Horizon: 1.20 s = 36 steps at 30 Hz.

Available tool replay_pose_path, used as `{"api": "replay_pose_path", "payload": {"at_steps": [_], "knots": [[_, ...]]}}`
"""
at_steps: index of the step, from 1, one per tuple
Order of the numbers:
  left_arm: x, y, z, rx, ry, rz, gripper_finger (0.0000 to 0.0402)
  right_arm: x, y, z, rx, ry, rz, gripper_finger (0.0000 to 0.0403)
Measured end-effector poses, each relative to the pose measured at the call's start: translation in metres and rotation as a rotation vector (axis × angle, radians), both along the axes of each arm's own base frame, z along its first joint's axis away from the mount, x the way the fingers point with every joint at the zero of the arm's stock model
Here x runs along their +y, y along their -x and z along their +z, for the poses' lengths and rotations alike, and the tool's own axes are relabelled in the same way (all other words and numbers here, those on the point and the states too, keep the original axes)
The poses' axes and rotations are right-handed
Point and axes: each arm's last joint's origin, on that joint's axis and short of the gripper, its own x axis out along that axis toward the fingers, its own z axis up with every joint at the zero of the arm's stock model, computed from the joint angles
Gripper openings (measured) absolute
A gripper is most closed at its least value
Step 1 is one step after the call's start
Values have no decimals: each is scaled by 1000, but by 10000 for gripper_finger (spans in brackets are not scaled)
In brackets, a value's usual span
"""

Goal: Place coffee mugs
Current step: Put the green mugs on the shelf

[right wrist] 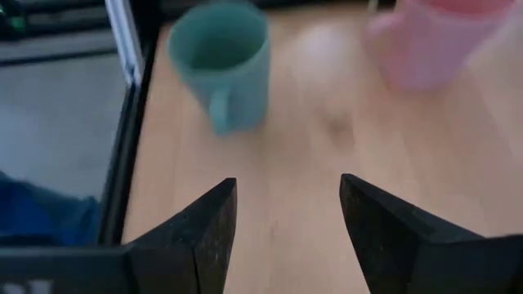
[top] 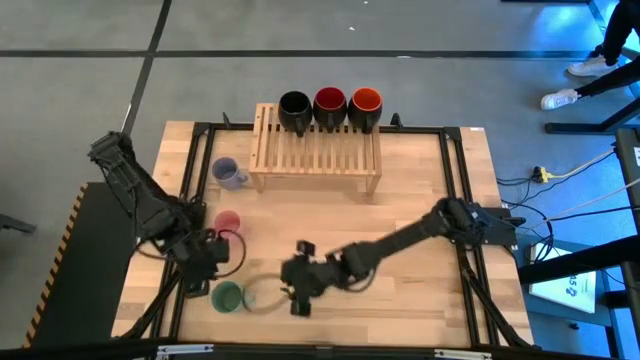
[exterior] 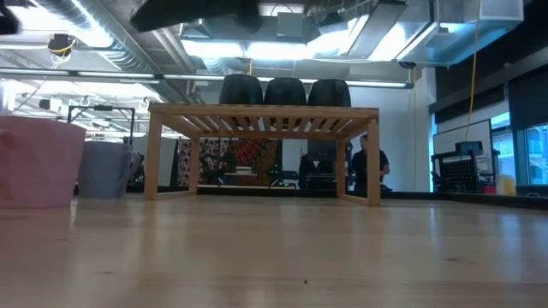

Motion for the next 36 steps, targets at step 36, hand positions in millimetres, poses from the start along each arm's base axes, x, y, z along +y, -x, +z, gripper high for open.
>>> {"api": "replay_pose_path", "payload": {"at_steps": [36], "knots": [[-91, 37, -79, -71, -353, 33, 96, 30, -47, -121, -332, 25, 53, 204]]}}
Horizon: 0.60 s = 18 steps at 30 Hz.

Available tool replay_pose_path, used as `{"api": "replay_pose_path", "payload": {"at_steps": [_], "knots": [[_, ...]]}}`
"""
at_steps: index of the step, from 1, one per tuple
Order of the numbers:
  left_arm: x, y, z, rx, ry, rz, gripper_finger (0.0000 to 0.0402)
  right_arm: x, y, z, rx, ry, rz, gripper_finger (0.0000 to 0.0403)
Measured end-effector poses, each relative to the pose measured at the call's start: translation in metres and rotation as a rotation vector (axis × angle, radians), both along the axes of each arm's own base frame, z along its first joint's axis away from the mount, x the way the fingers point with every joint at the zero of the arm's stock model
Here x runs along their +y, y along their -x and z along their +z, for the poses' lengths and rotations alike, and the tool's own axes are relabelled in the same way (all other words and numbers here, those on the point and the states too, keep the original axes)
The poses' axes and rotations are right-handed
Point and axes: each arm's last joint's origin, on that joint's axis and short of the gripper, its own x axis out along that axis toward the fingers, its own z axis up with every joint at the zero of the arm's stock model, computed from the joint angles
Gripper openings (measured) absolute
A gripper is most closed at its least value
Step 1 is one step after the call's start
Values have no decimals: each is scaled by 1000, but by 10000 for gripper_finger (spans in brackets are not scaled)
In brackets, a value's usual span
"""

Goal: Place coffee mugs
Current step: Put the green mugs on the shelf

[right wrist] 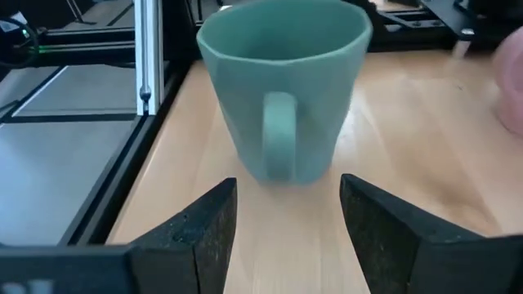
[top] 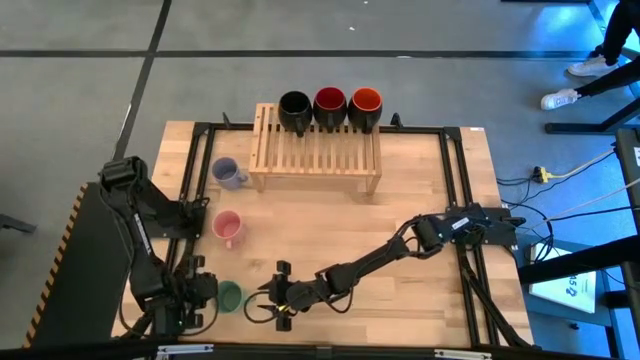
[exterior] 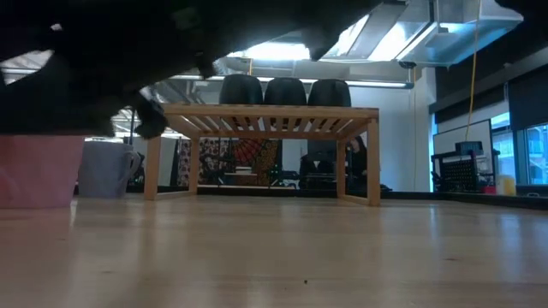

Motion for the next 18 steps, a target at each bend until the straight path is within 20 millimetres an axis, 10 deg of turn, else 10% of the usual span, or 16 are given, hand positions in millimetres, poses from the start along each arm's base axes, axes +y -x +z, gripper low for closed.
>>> {"api": "replay_pose_path", "payload": {"at_steps": [18], "knots": [[1, -14, -3, -10, 14, 51, 96, 0, -20, -15, -34, 50, -55, 152]]}}
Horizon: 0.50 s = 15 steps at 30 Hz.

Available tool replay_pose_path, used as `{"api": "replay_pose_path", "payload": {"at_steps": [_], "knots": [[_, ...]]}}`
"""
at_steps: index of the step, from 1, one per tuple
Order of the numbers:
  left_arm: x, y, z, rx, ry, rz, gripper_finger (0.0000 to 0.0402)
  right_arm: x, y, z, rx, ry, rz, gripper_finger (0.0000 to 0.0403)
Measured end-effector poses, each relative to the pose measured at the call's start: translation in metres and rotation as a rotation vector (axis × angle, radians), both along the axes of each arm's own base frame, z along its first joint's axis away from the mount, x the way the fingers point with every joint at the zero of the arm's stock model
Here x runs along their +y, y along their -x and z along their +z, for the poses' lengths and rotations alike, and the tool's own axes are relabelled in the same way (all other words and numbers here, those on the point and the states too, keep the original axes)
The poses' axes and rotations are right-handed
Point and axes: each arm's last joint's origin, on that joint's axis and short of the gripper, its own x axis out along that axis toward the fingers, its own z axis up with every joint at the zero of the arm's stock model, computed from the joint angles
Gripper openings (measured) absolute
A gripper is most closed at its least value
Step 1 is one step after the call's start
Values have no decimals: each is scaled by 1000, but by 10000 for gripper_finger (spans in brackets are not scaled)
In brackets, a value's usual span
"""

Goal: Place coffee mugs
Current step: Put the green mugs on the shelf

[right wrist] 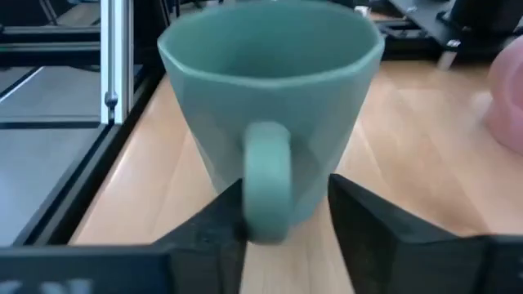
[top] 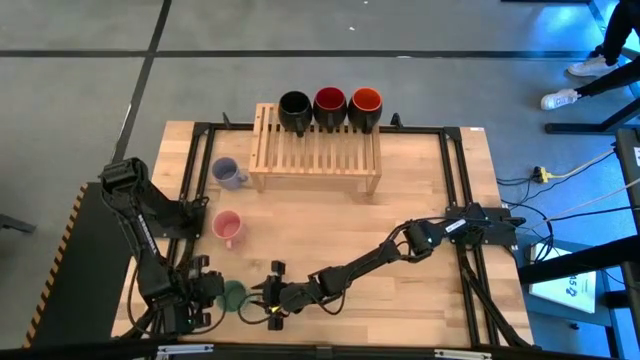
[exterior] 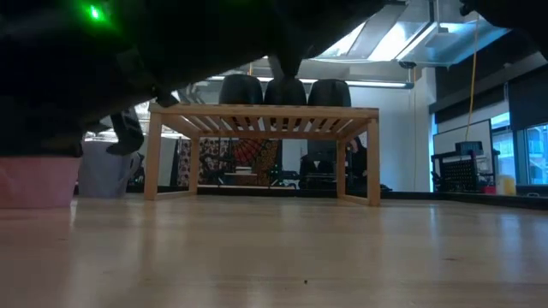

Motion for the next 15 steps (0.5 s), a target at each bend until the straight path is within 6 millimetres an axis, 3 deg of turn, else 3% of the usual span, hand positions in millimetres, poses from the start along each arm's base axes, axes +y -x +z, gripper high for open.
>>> {"api": "replay_pose_path", "payload": {"at_steps": [8, 15], "knots": [[0, 0, 0, -13, -4, 1, 96, 0, 0, 0, -3, 8, -3, 28], [0, 1, 6, 32, -34, -76, 96, -1, 2, 9, 15, 43, -17, 22]]}}
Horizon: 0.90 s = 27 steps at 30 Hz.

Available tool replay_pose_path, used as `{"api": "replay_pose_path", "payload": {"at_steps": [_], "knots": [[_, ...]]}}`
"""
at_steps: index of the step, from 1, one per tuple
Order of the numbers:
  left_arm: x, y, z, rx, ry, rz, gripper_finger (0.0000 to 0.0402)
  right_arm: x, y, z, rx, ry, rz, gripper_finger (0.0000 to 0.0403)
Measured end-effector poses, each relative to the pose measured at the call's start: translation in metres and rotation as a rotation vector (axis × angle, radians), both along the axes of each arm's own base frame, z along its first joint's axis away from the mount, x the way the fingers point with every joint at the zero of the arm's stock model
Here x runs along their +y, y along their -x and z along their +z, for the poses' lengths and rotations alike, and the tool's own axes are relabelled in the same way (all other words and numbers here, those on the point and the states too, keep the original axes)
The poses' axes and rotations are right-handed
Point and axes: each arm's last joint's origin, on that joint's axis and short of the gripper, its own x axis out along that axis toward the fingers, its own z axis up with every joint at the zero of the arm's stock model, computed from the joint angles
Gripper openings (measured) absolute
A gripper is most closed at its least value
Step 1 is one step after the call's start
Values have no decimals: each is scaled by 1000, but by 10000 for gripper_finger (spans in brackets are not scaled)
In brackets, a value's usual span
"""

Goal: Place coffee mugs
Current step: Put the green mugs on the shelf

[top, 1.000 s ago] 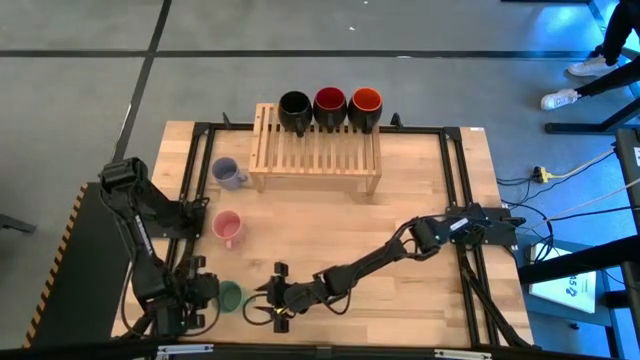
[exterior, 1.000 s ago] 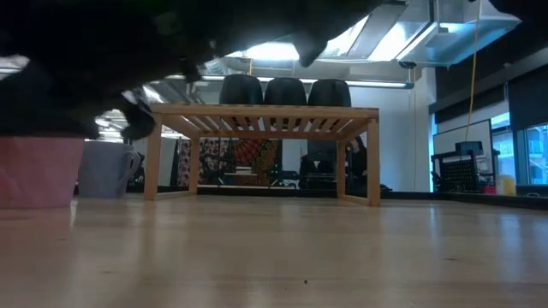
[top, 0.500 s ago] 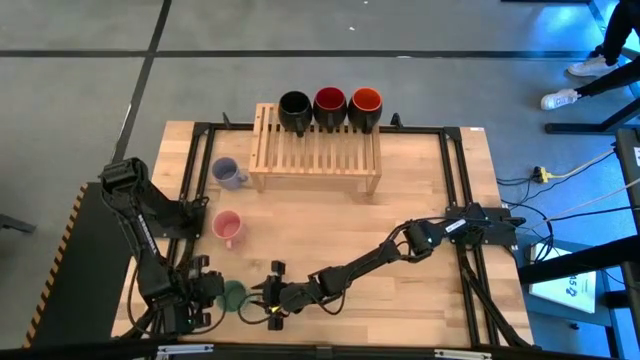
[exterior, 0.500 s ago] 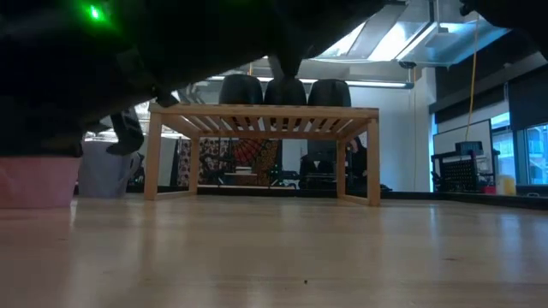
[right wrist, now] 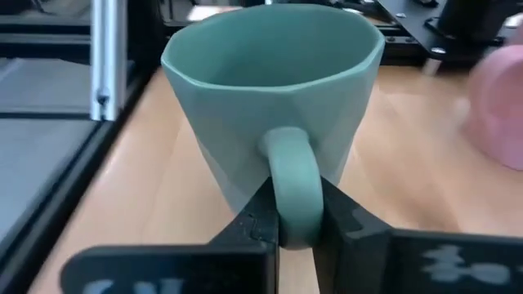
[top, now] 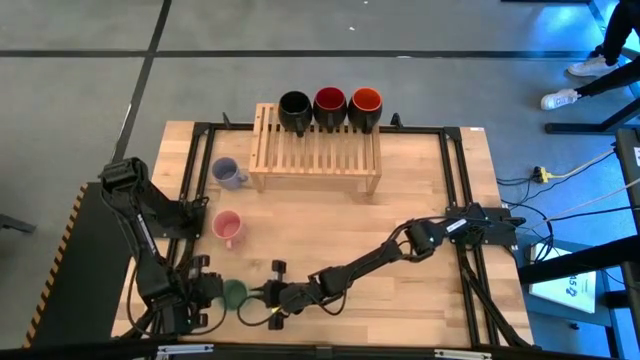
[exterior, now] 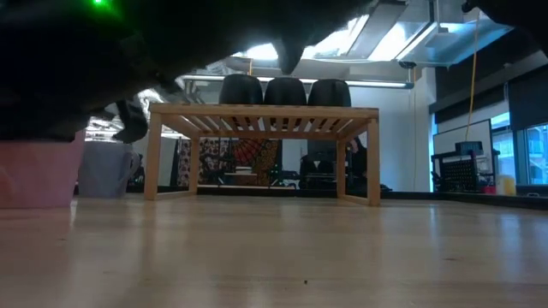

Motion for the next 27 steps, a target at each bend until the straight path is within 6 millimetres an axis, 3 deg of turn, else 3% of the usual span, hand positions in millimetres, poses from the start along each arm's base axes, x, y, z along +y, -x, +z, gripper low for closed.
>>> {"api": "replay_pose_path", "payload": {"at_steps": [10, 17, 27], "knots": [[23, 8, 57, -48, 18, -22, 96, -11, 17, 61, 81, 34, -171, 22], [54, 18, 94, -185, 135, 6, 96, -24, 36, 107, 92, 9, -375, 22], [100, 25, 126, -353, 198, 7, 96, -52, 69, 145, 45, -60, -789, 22]]}}
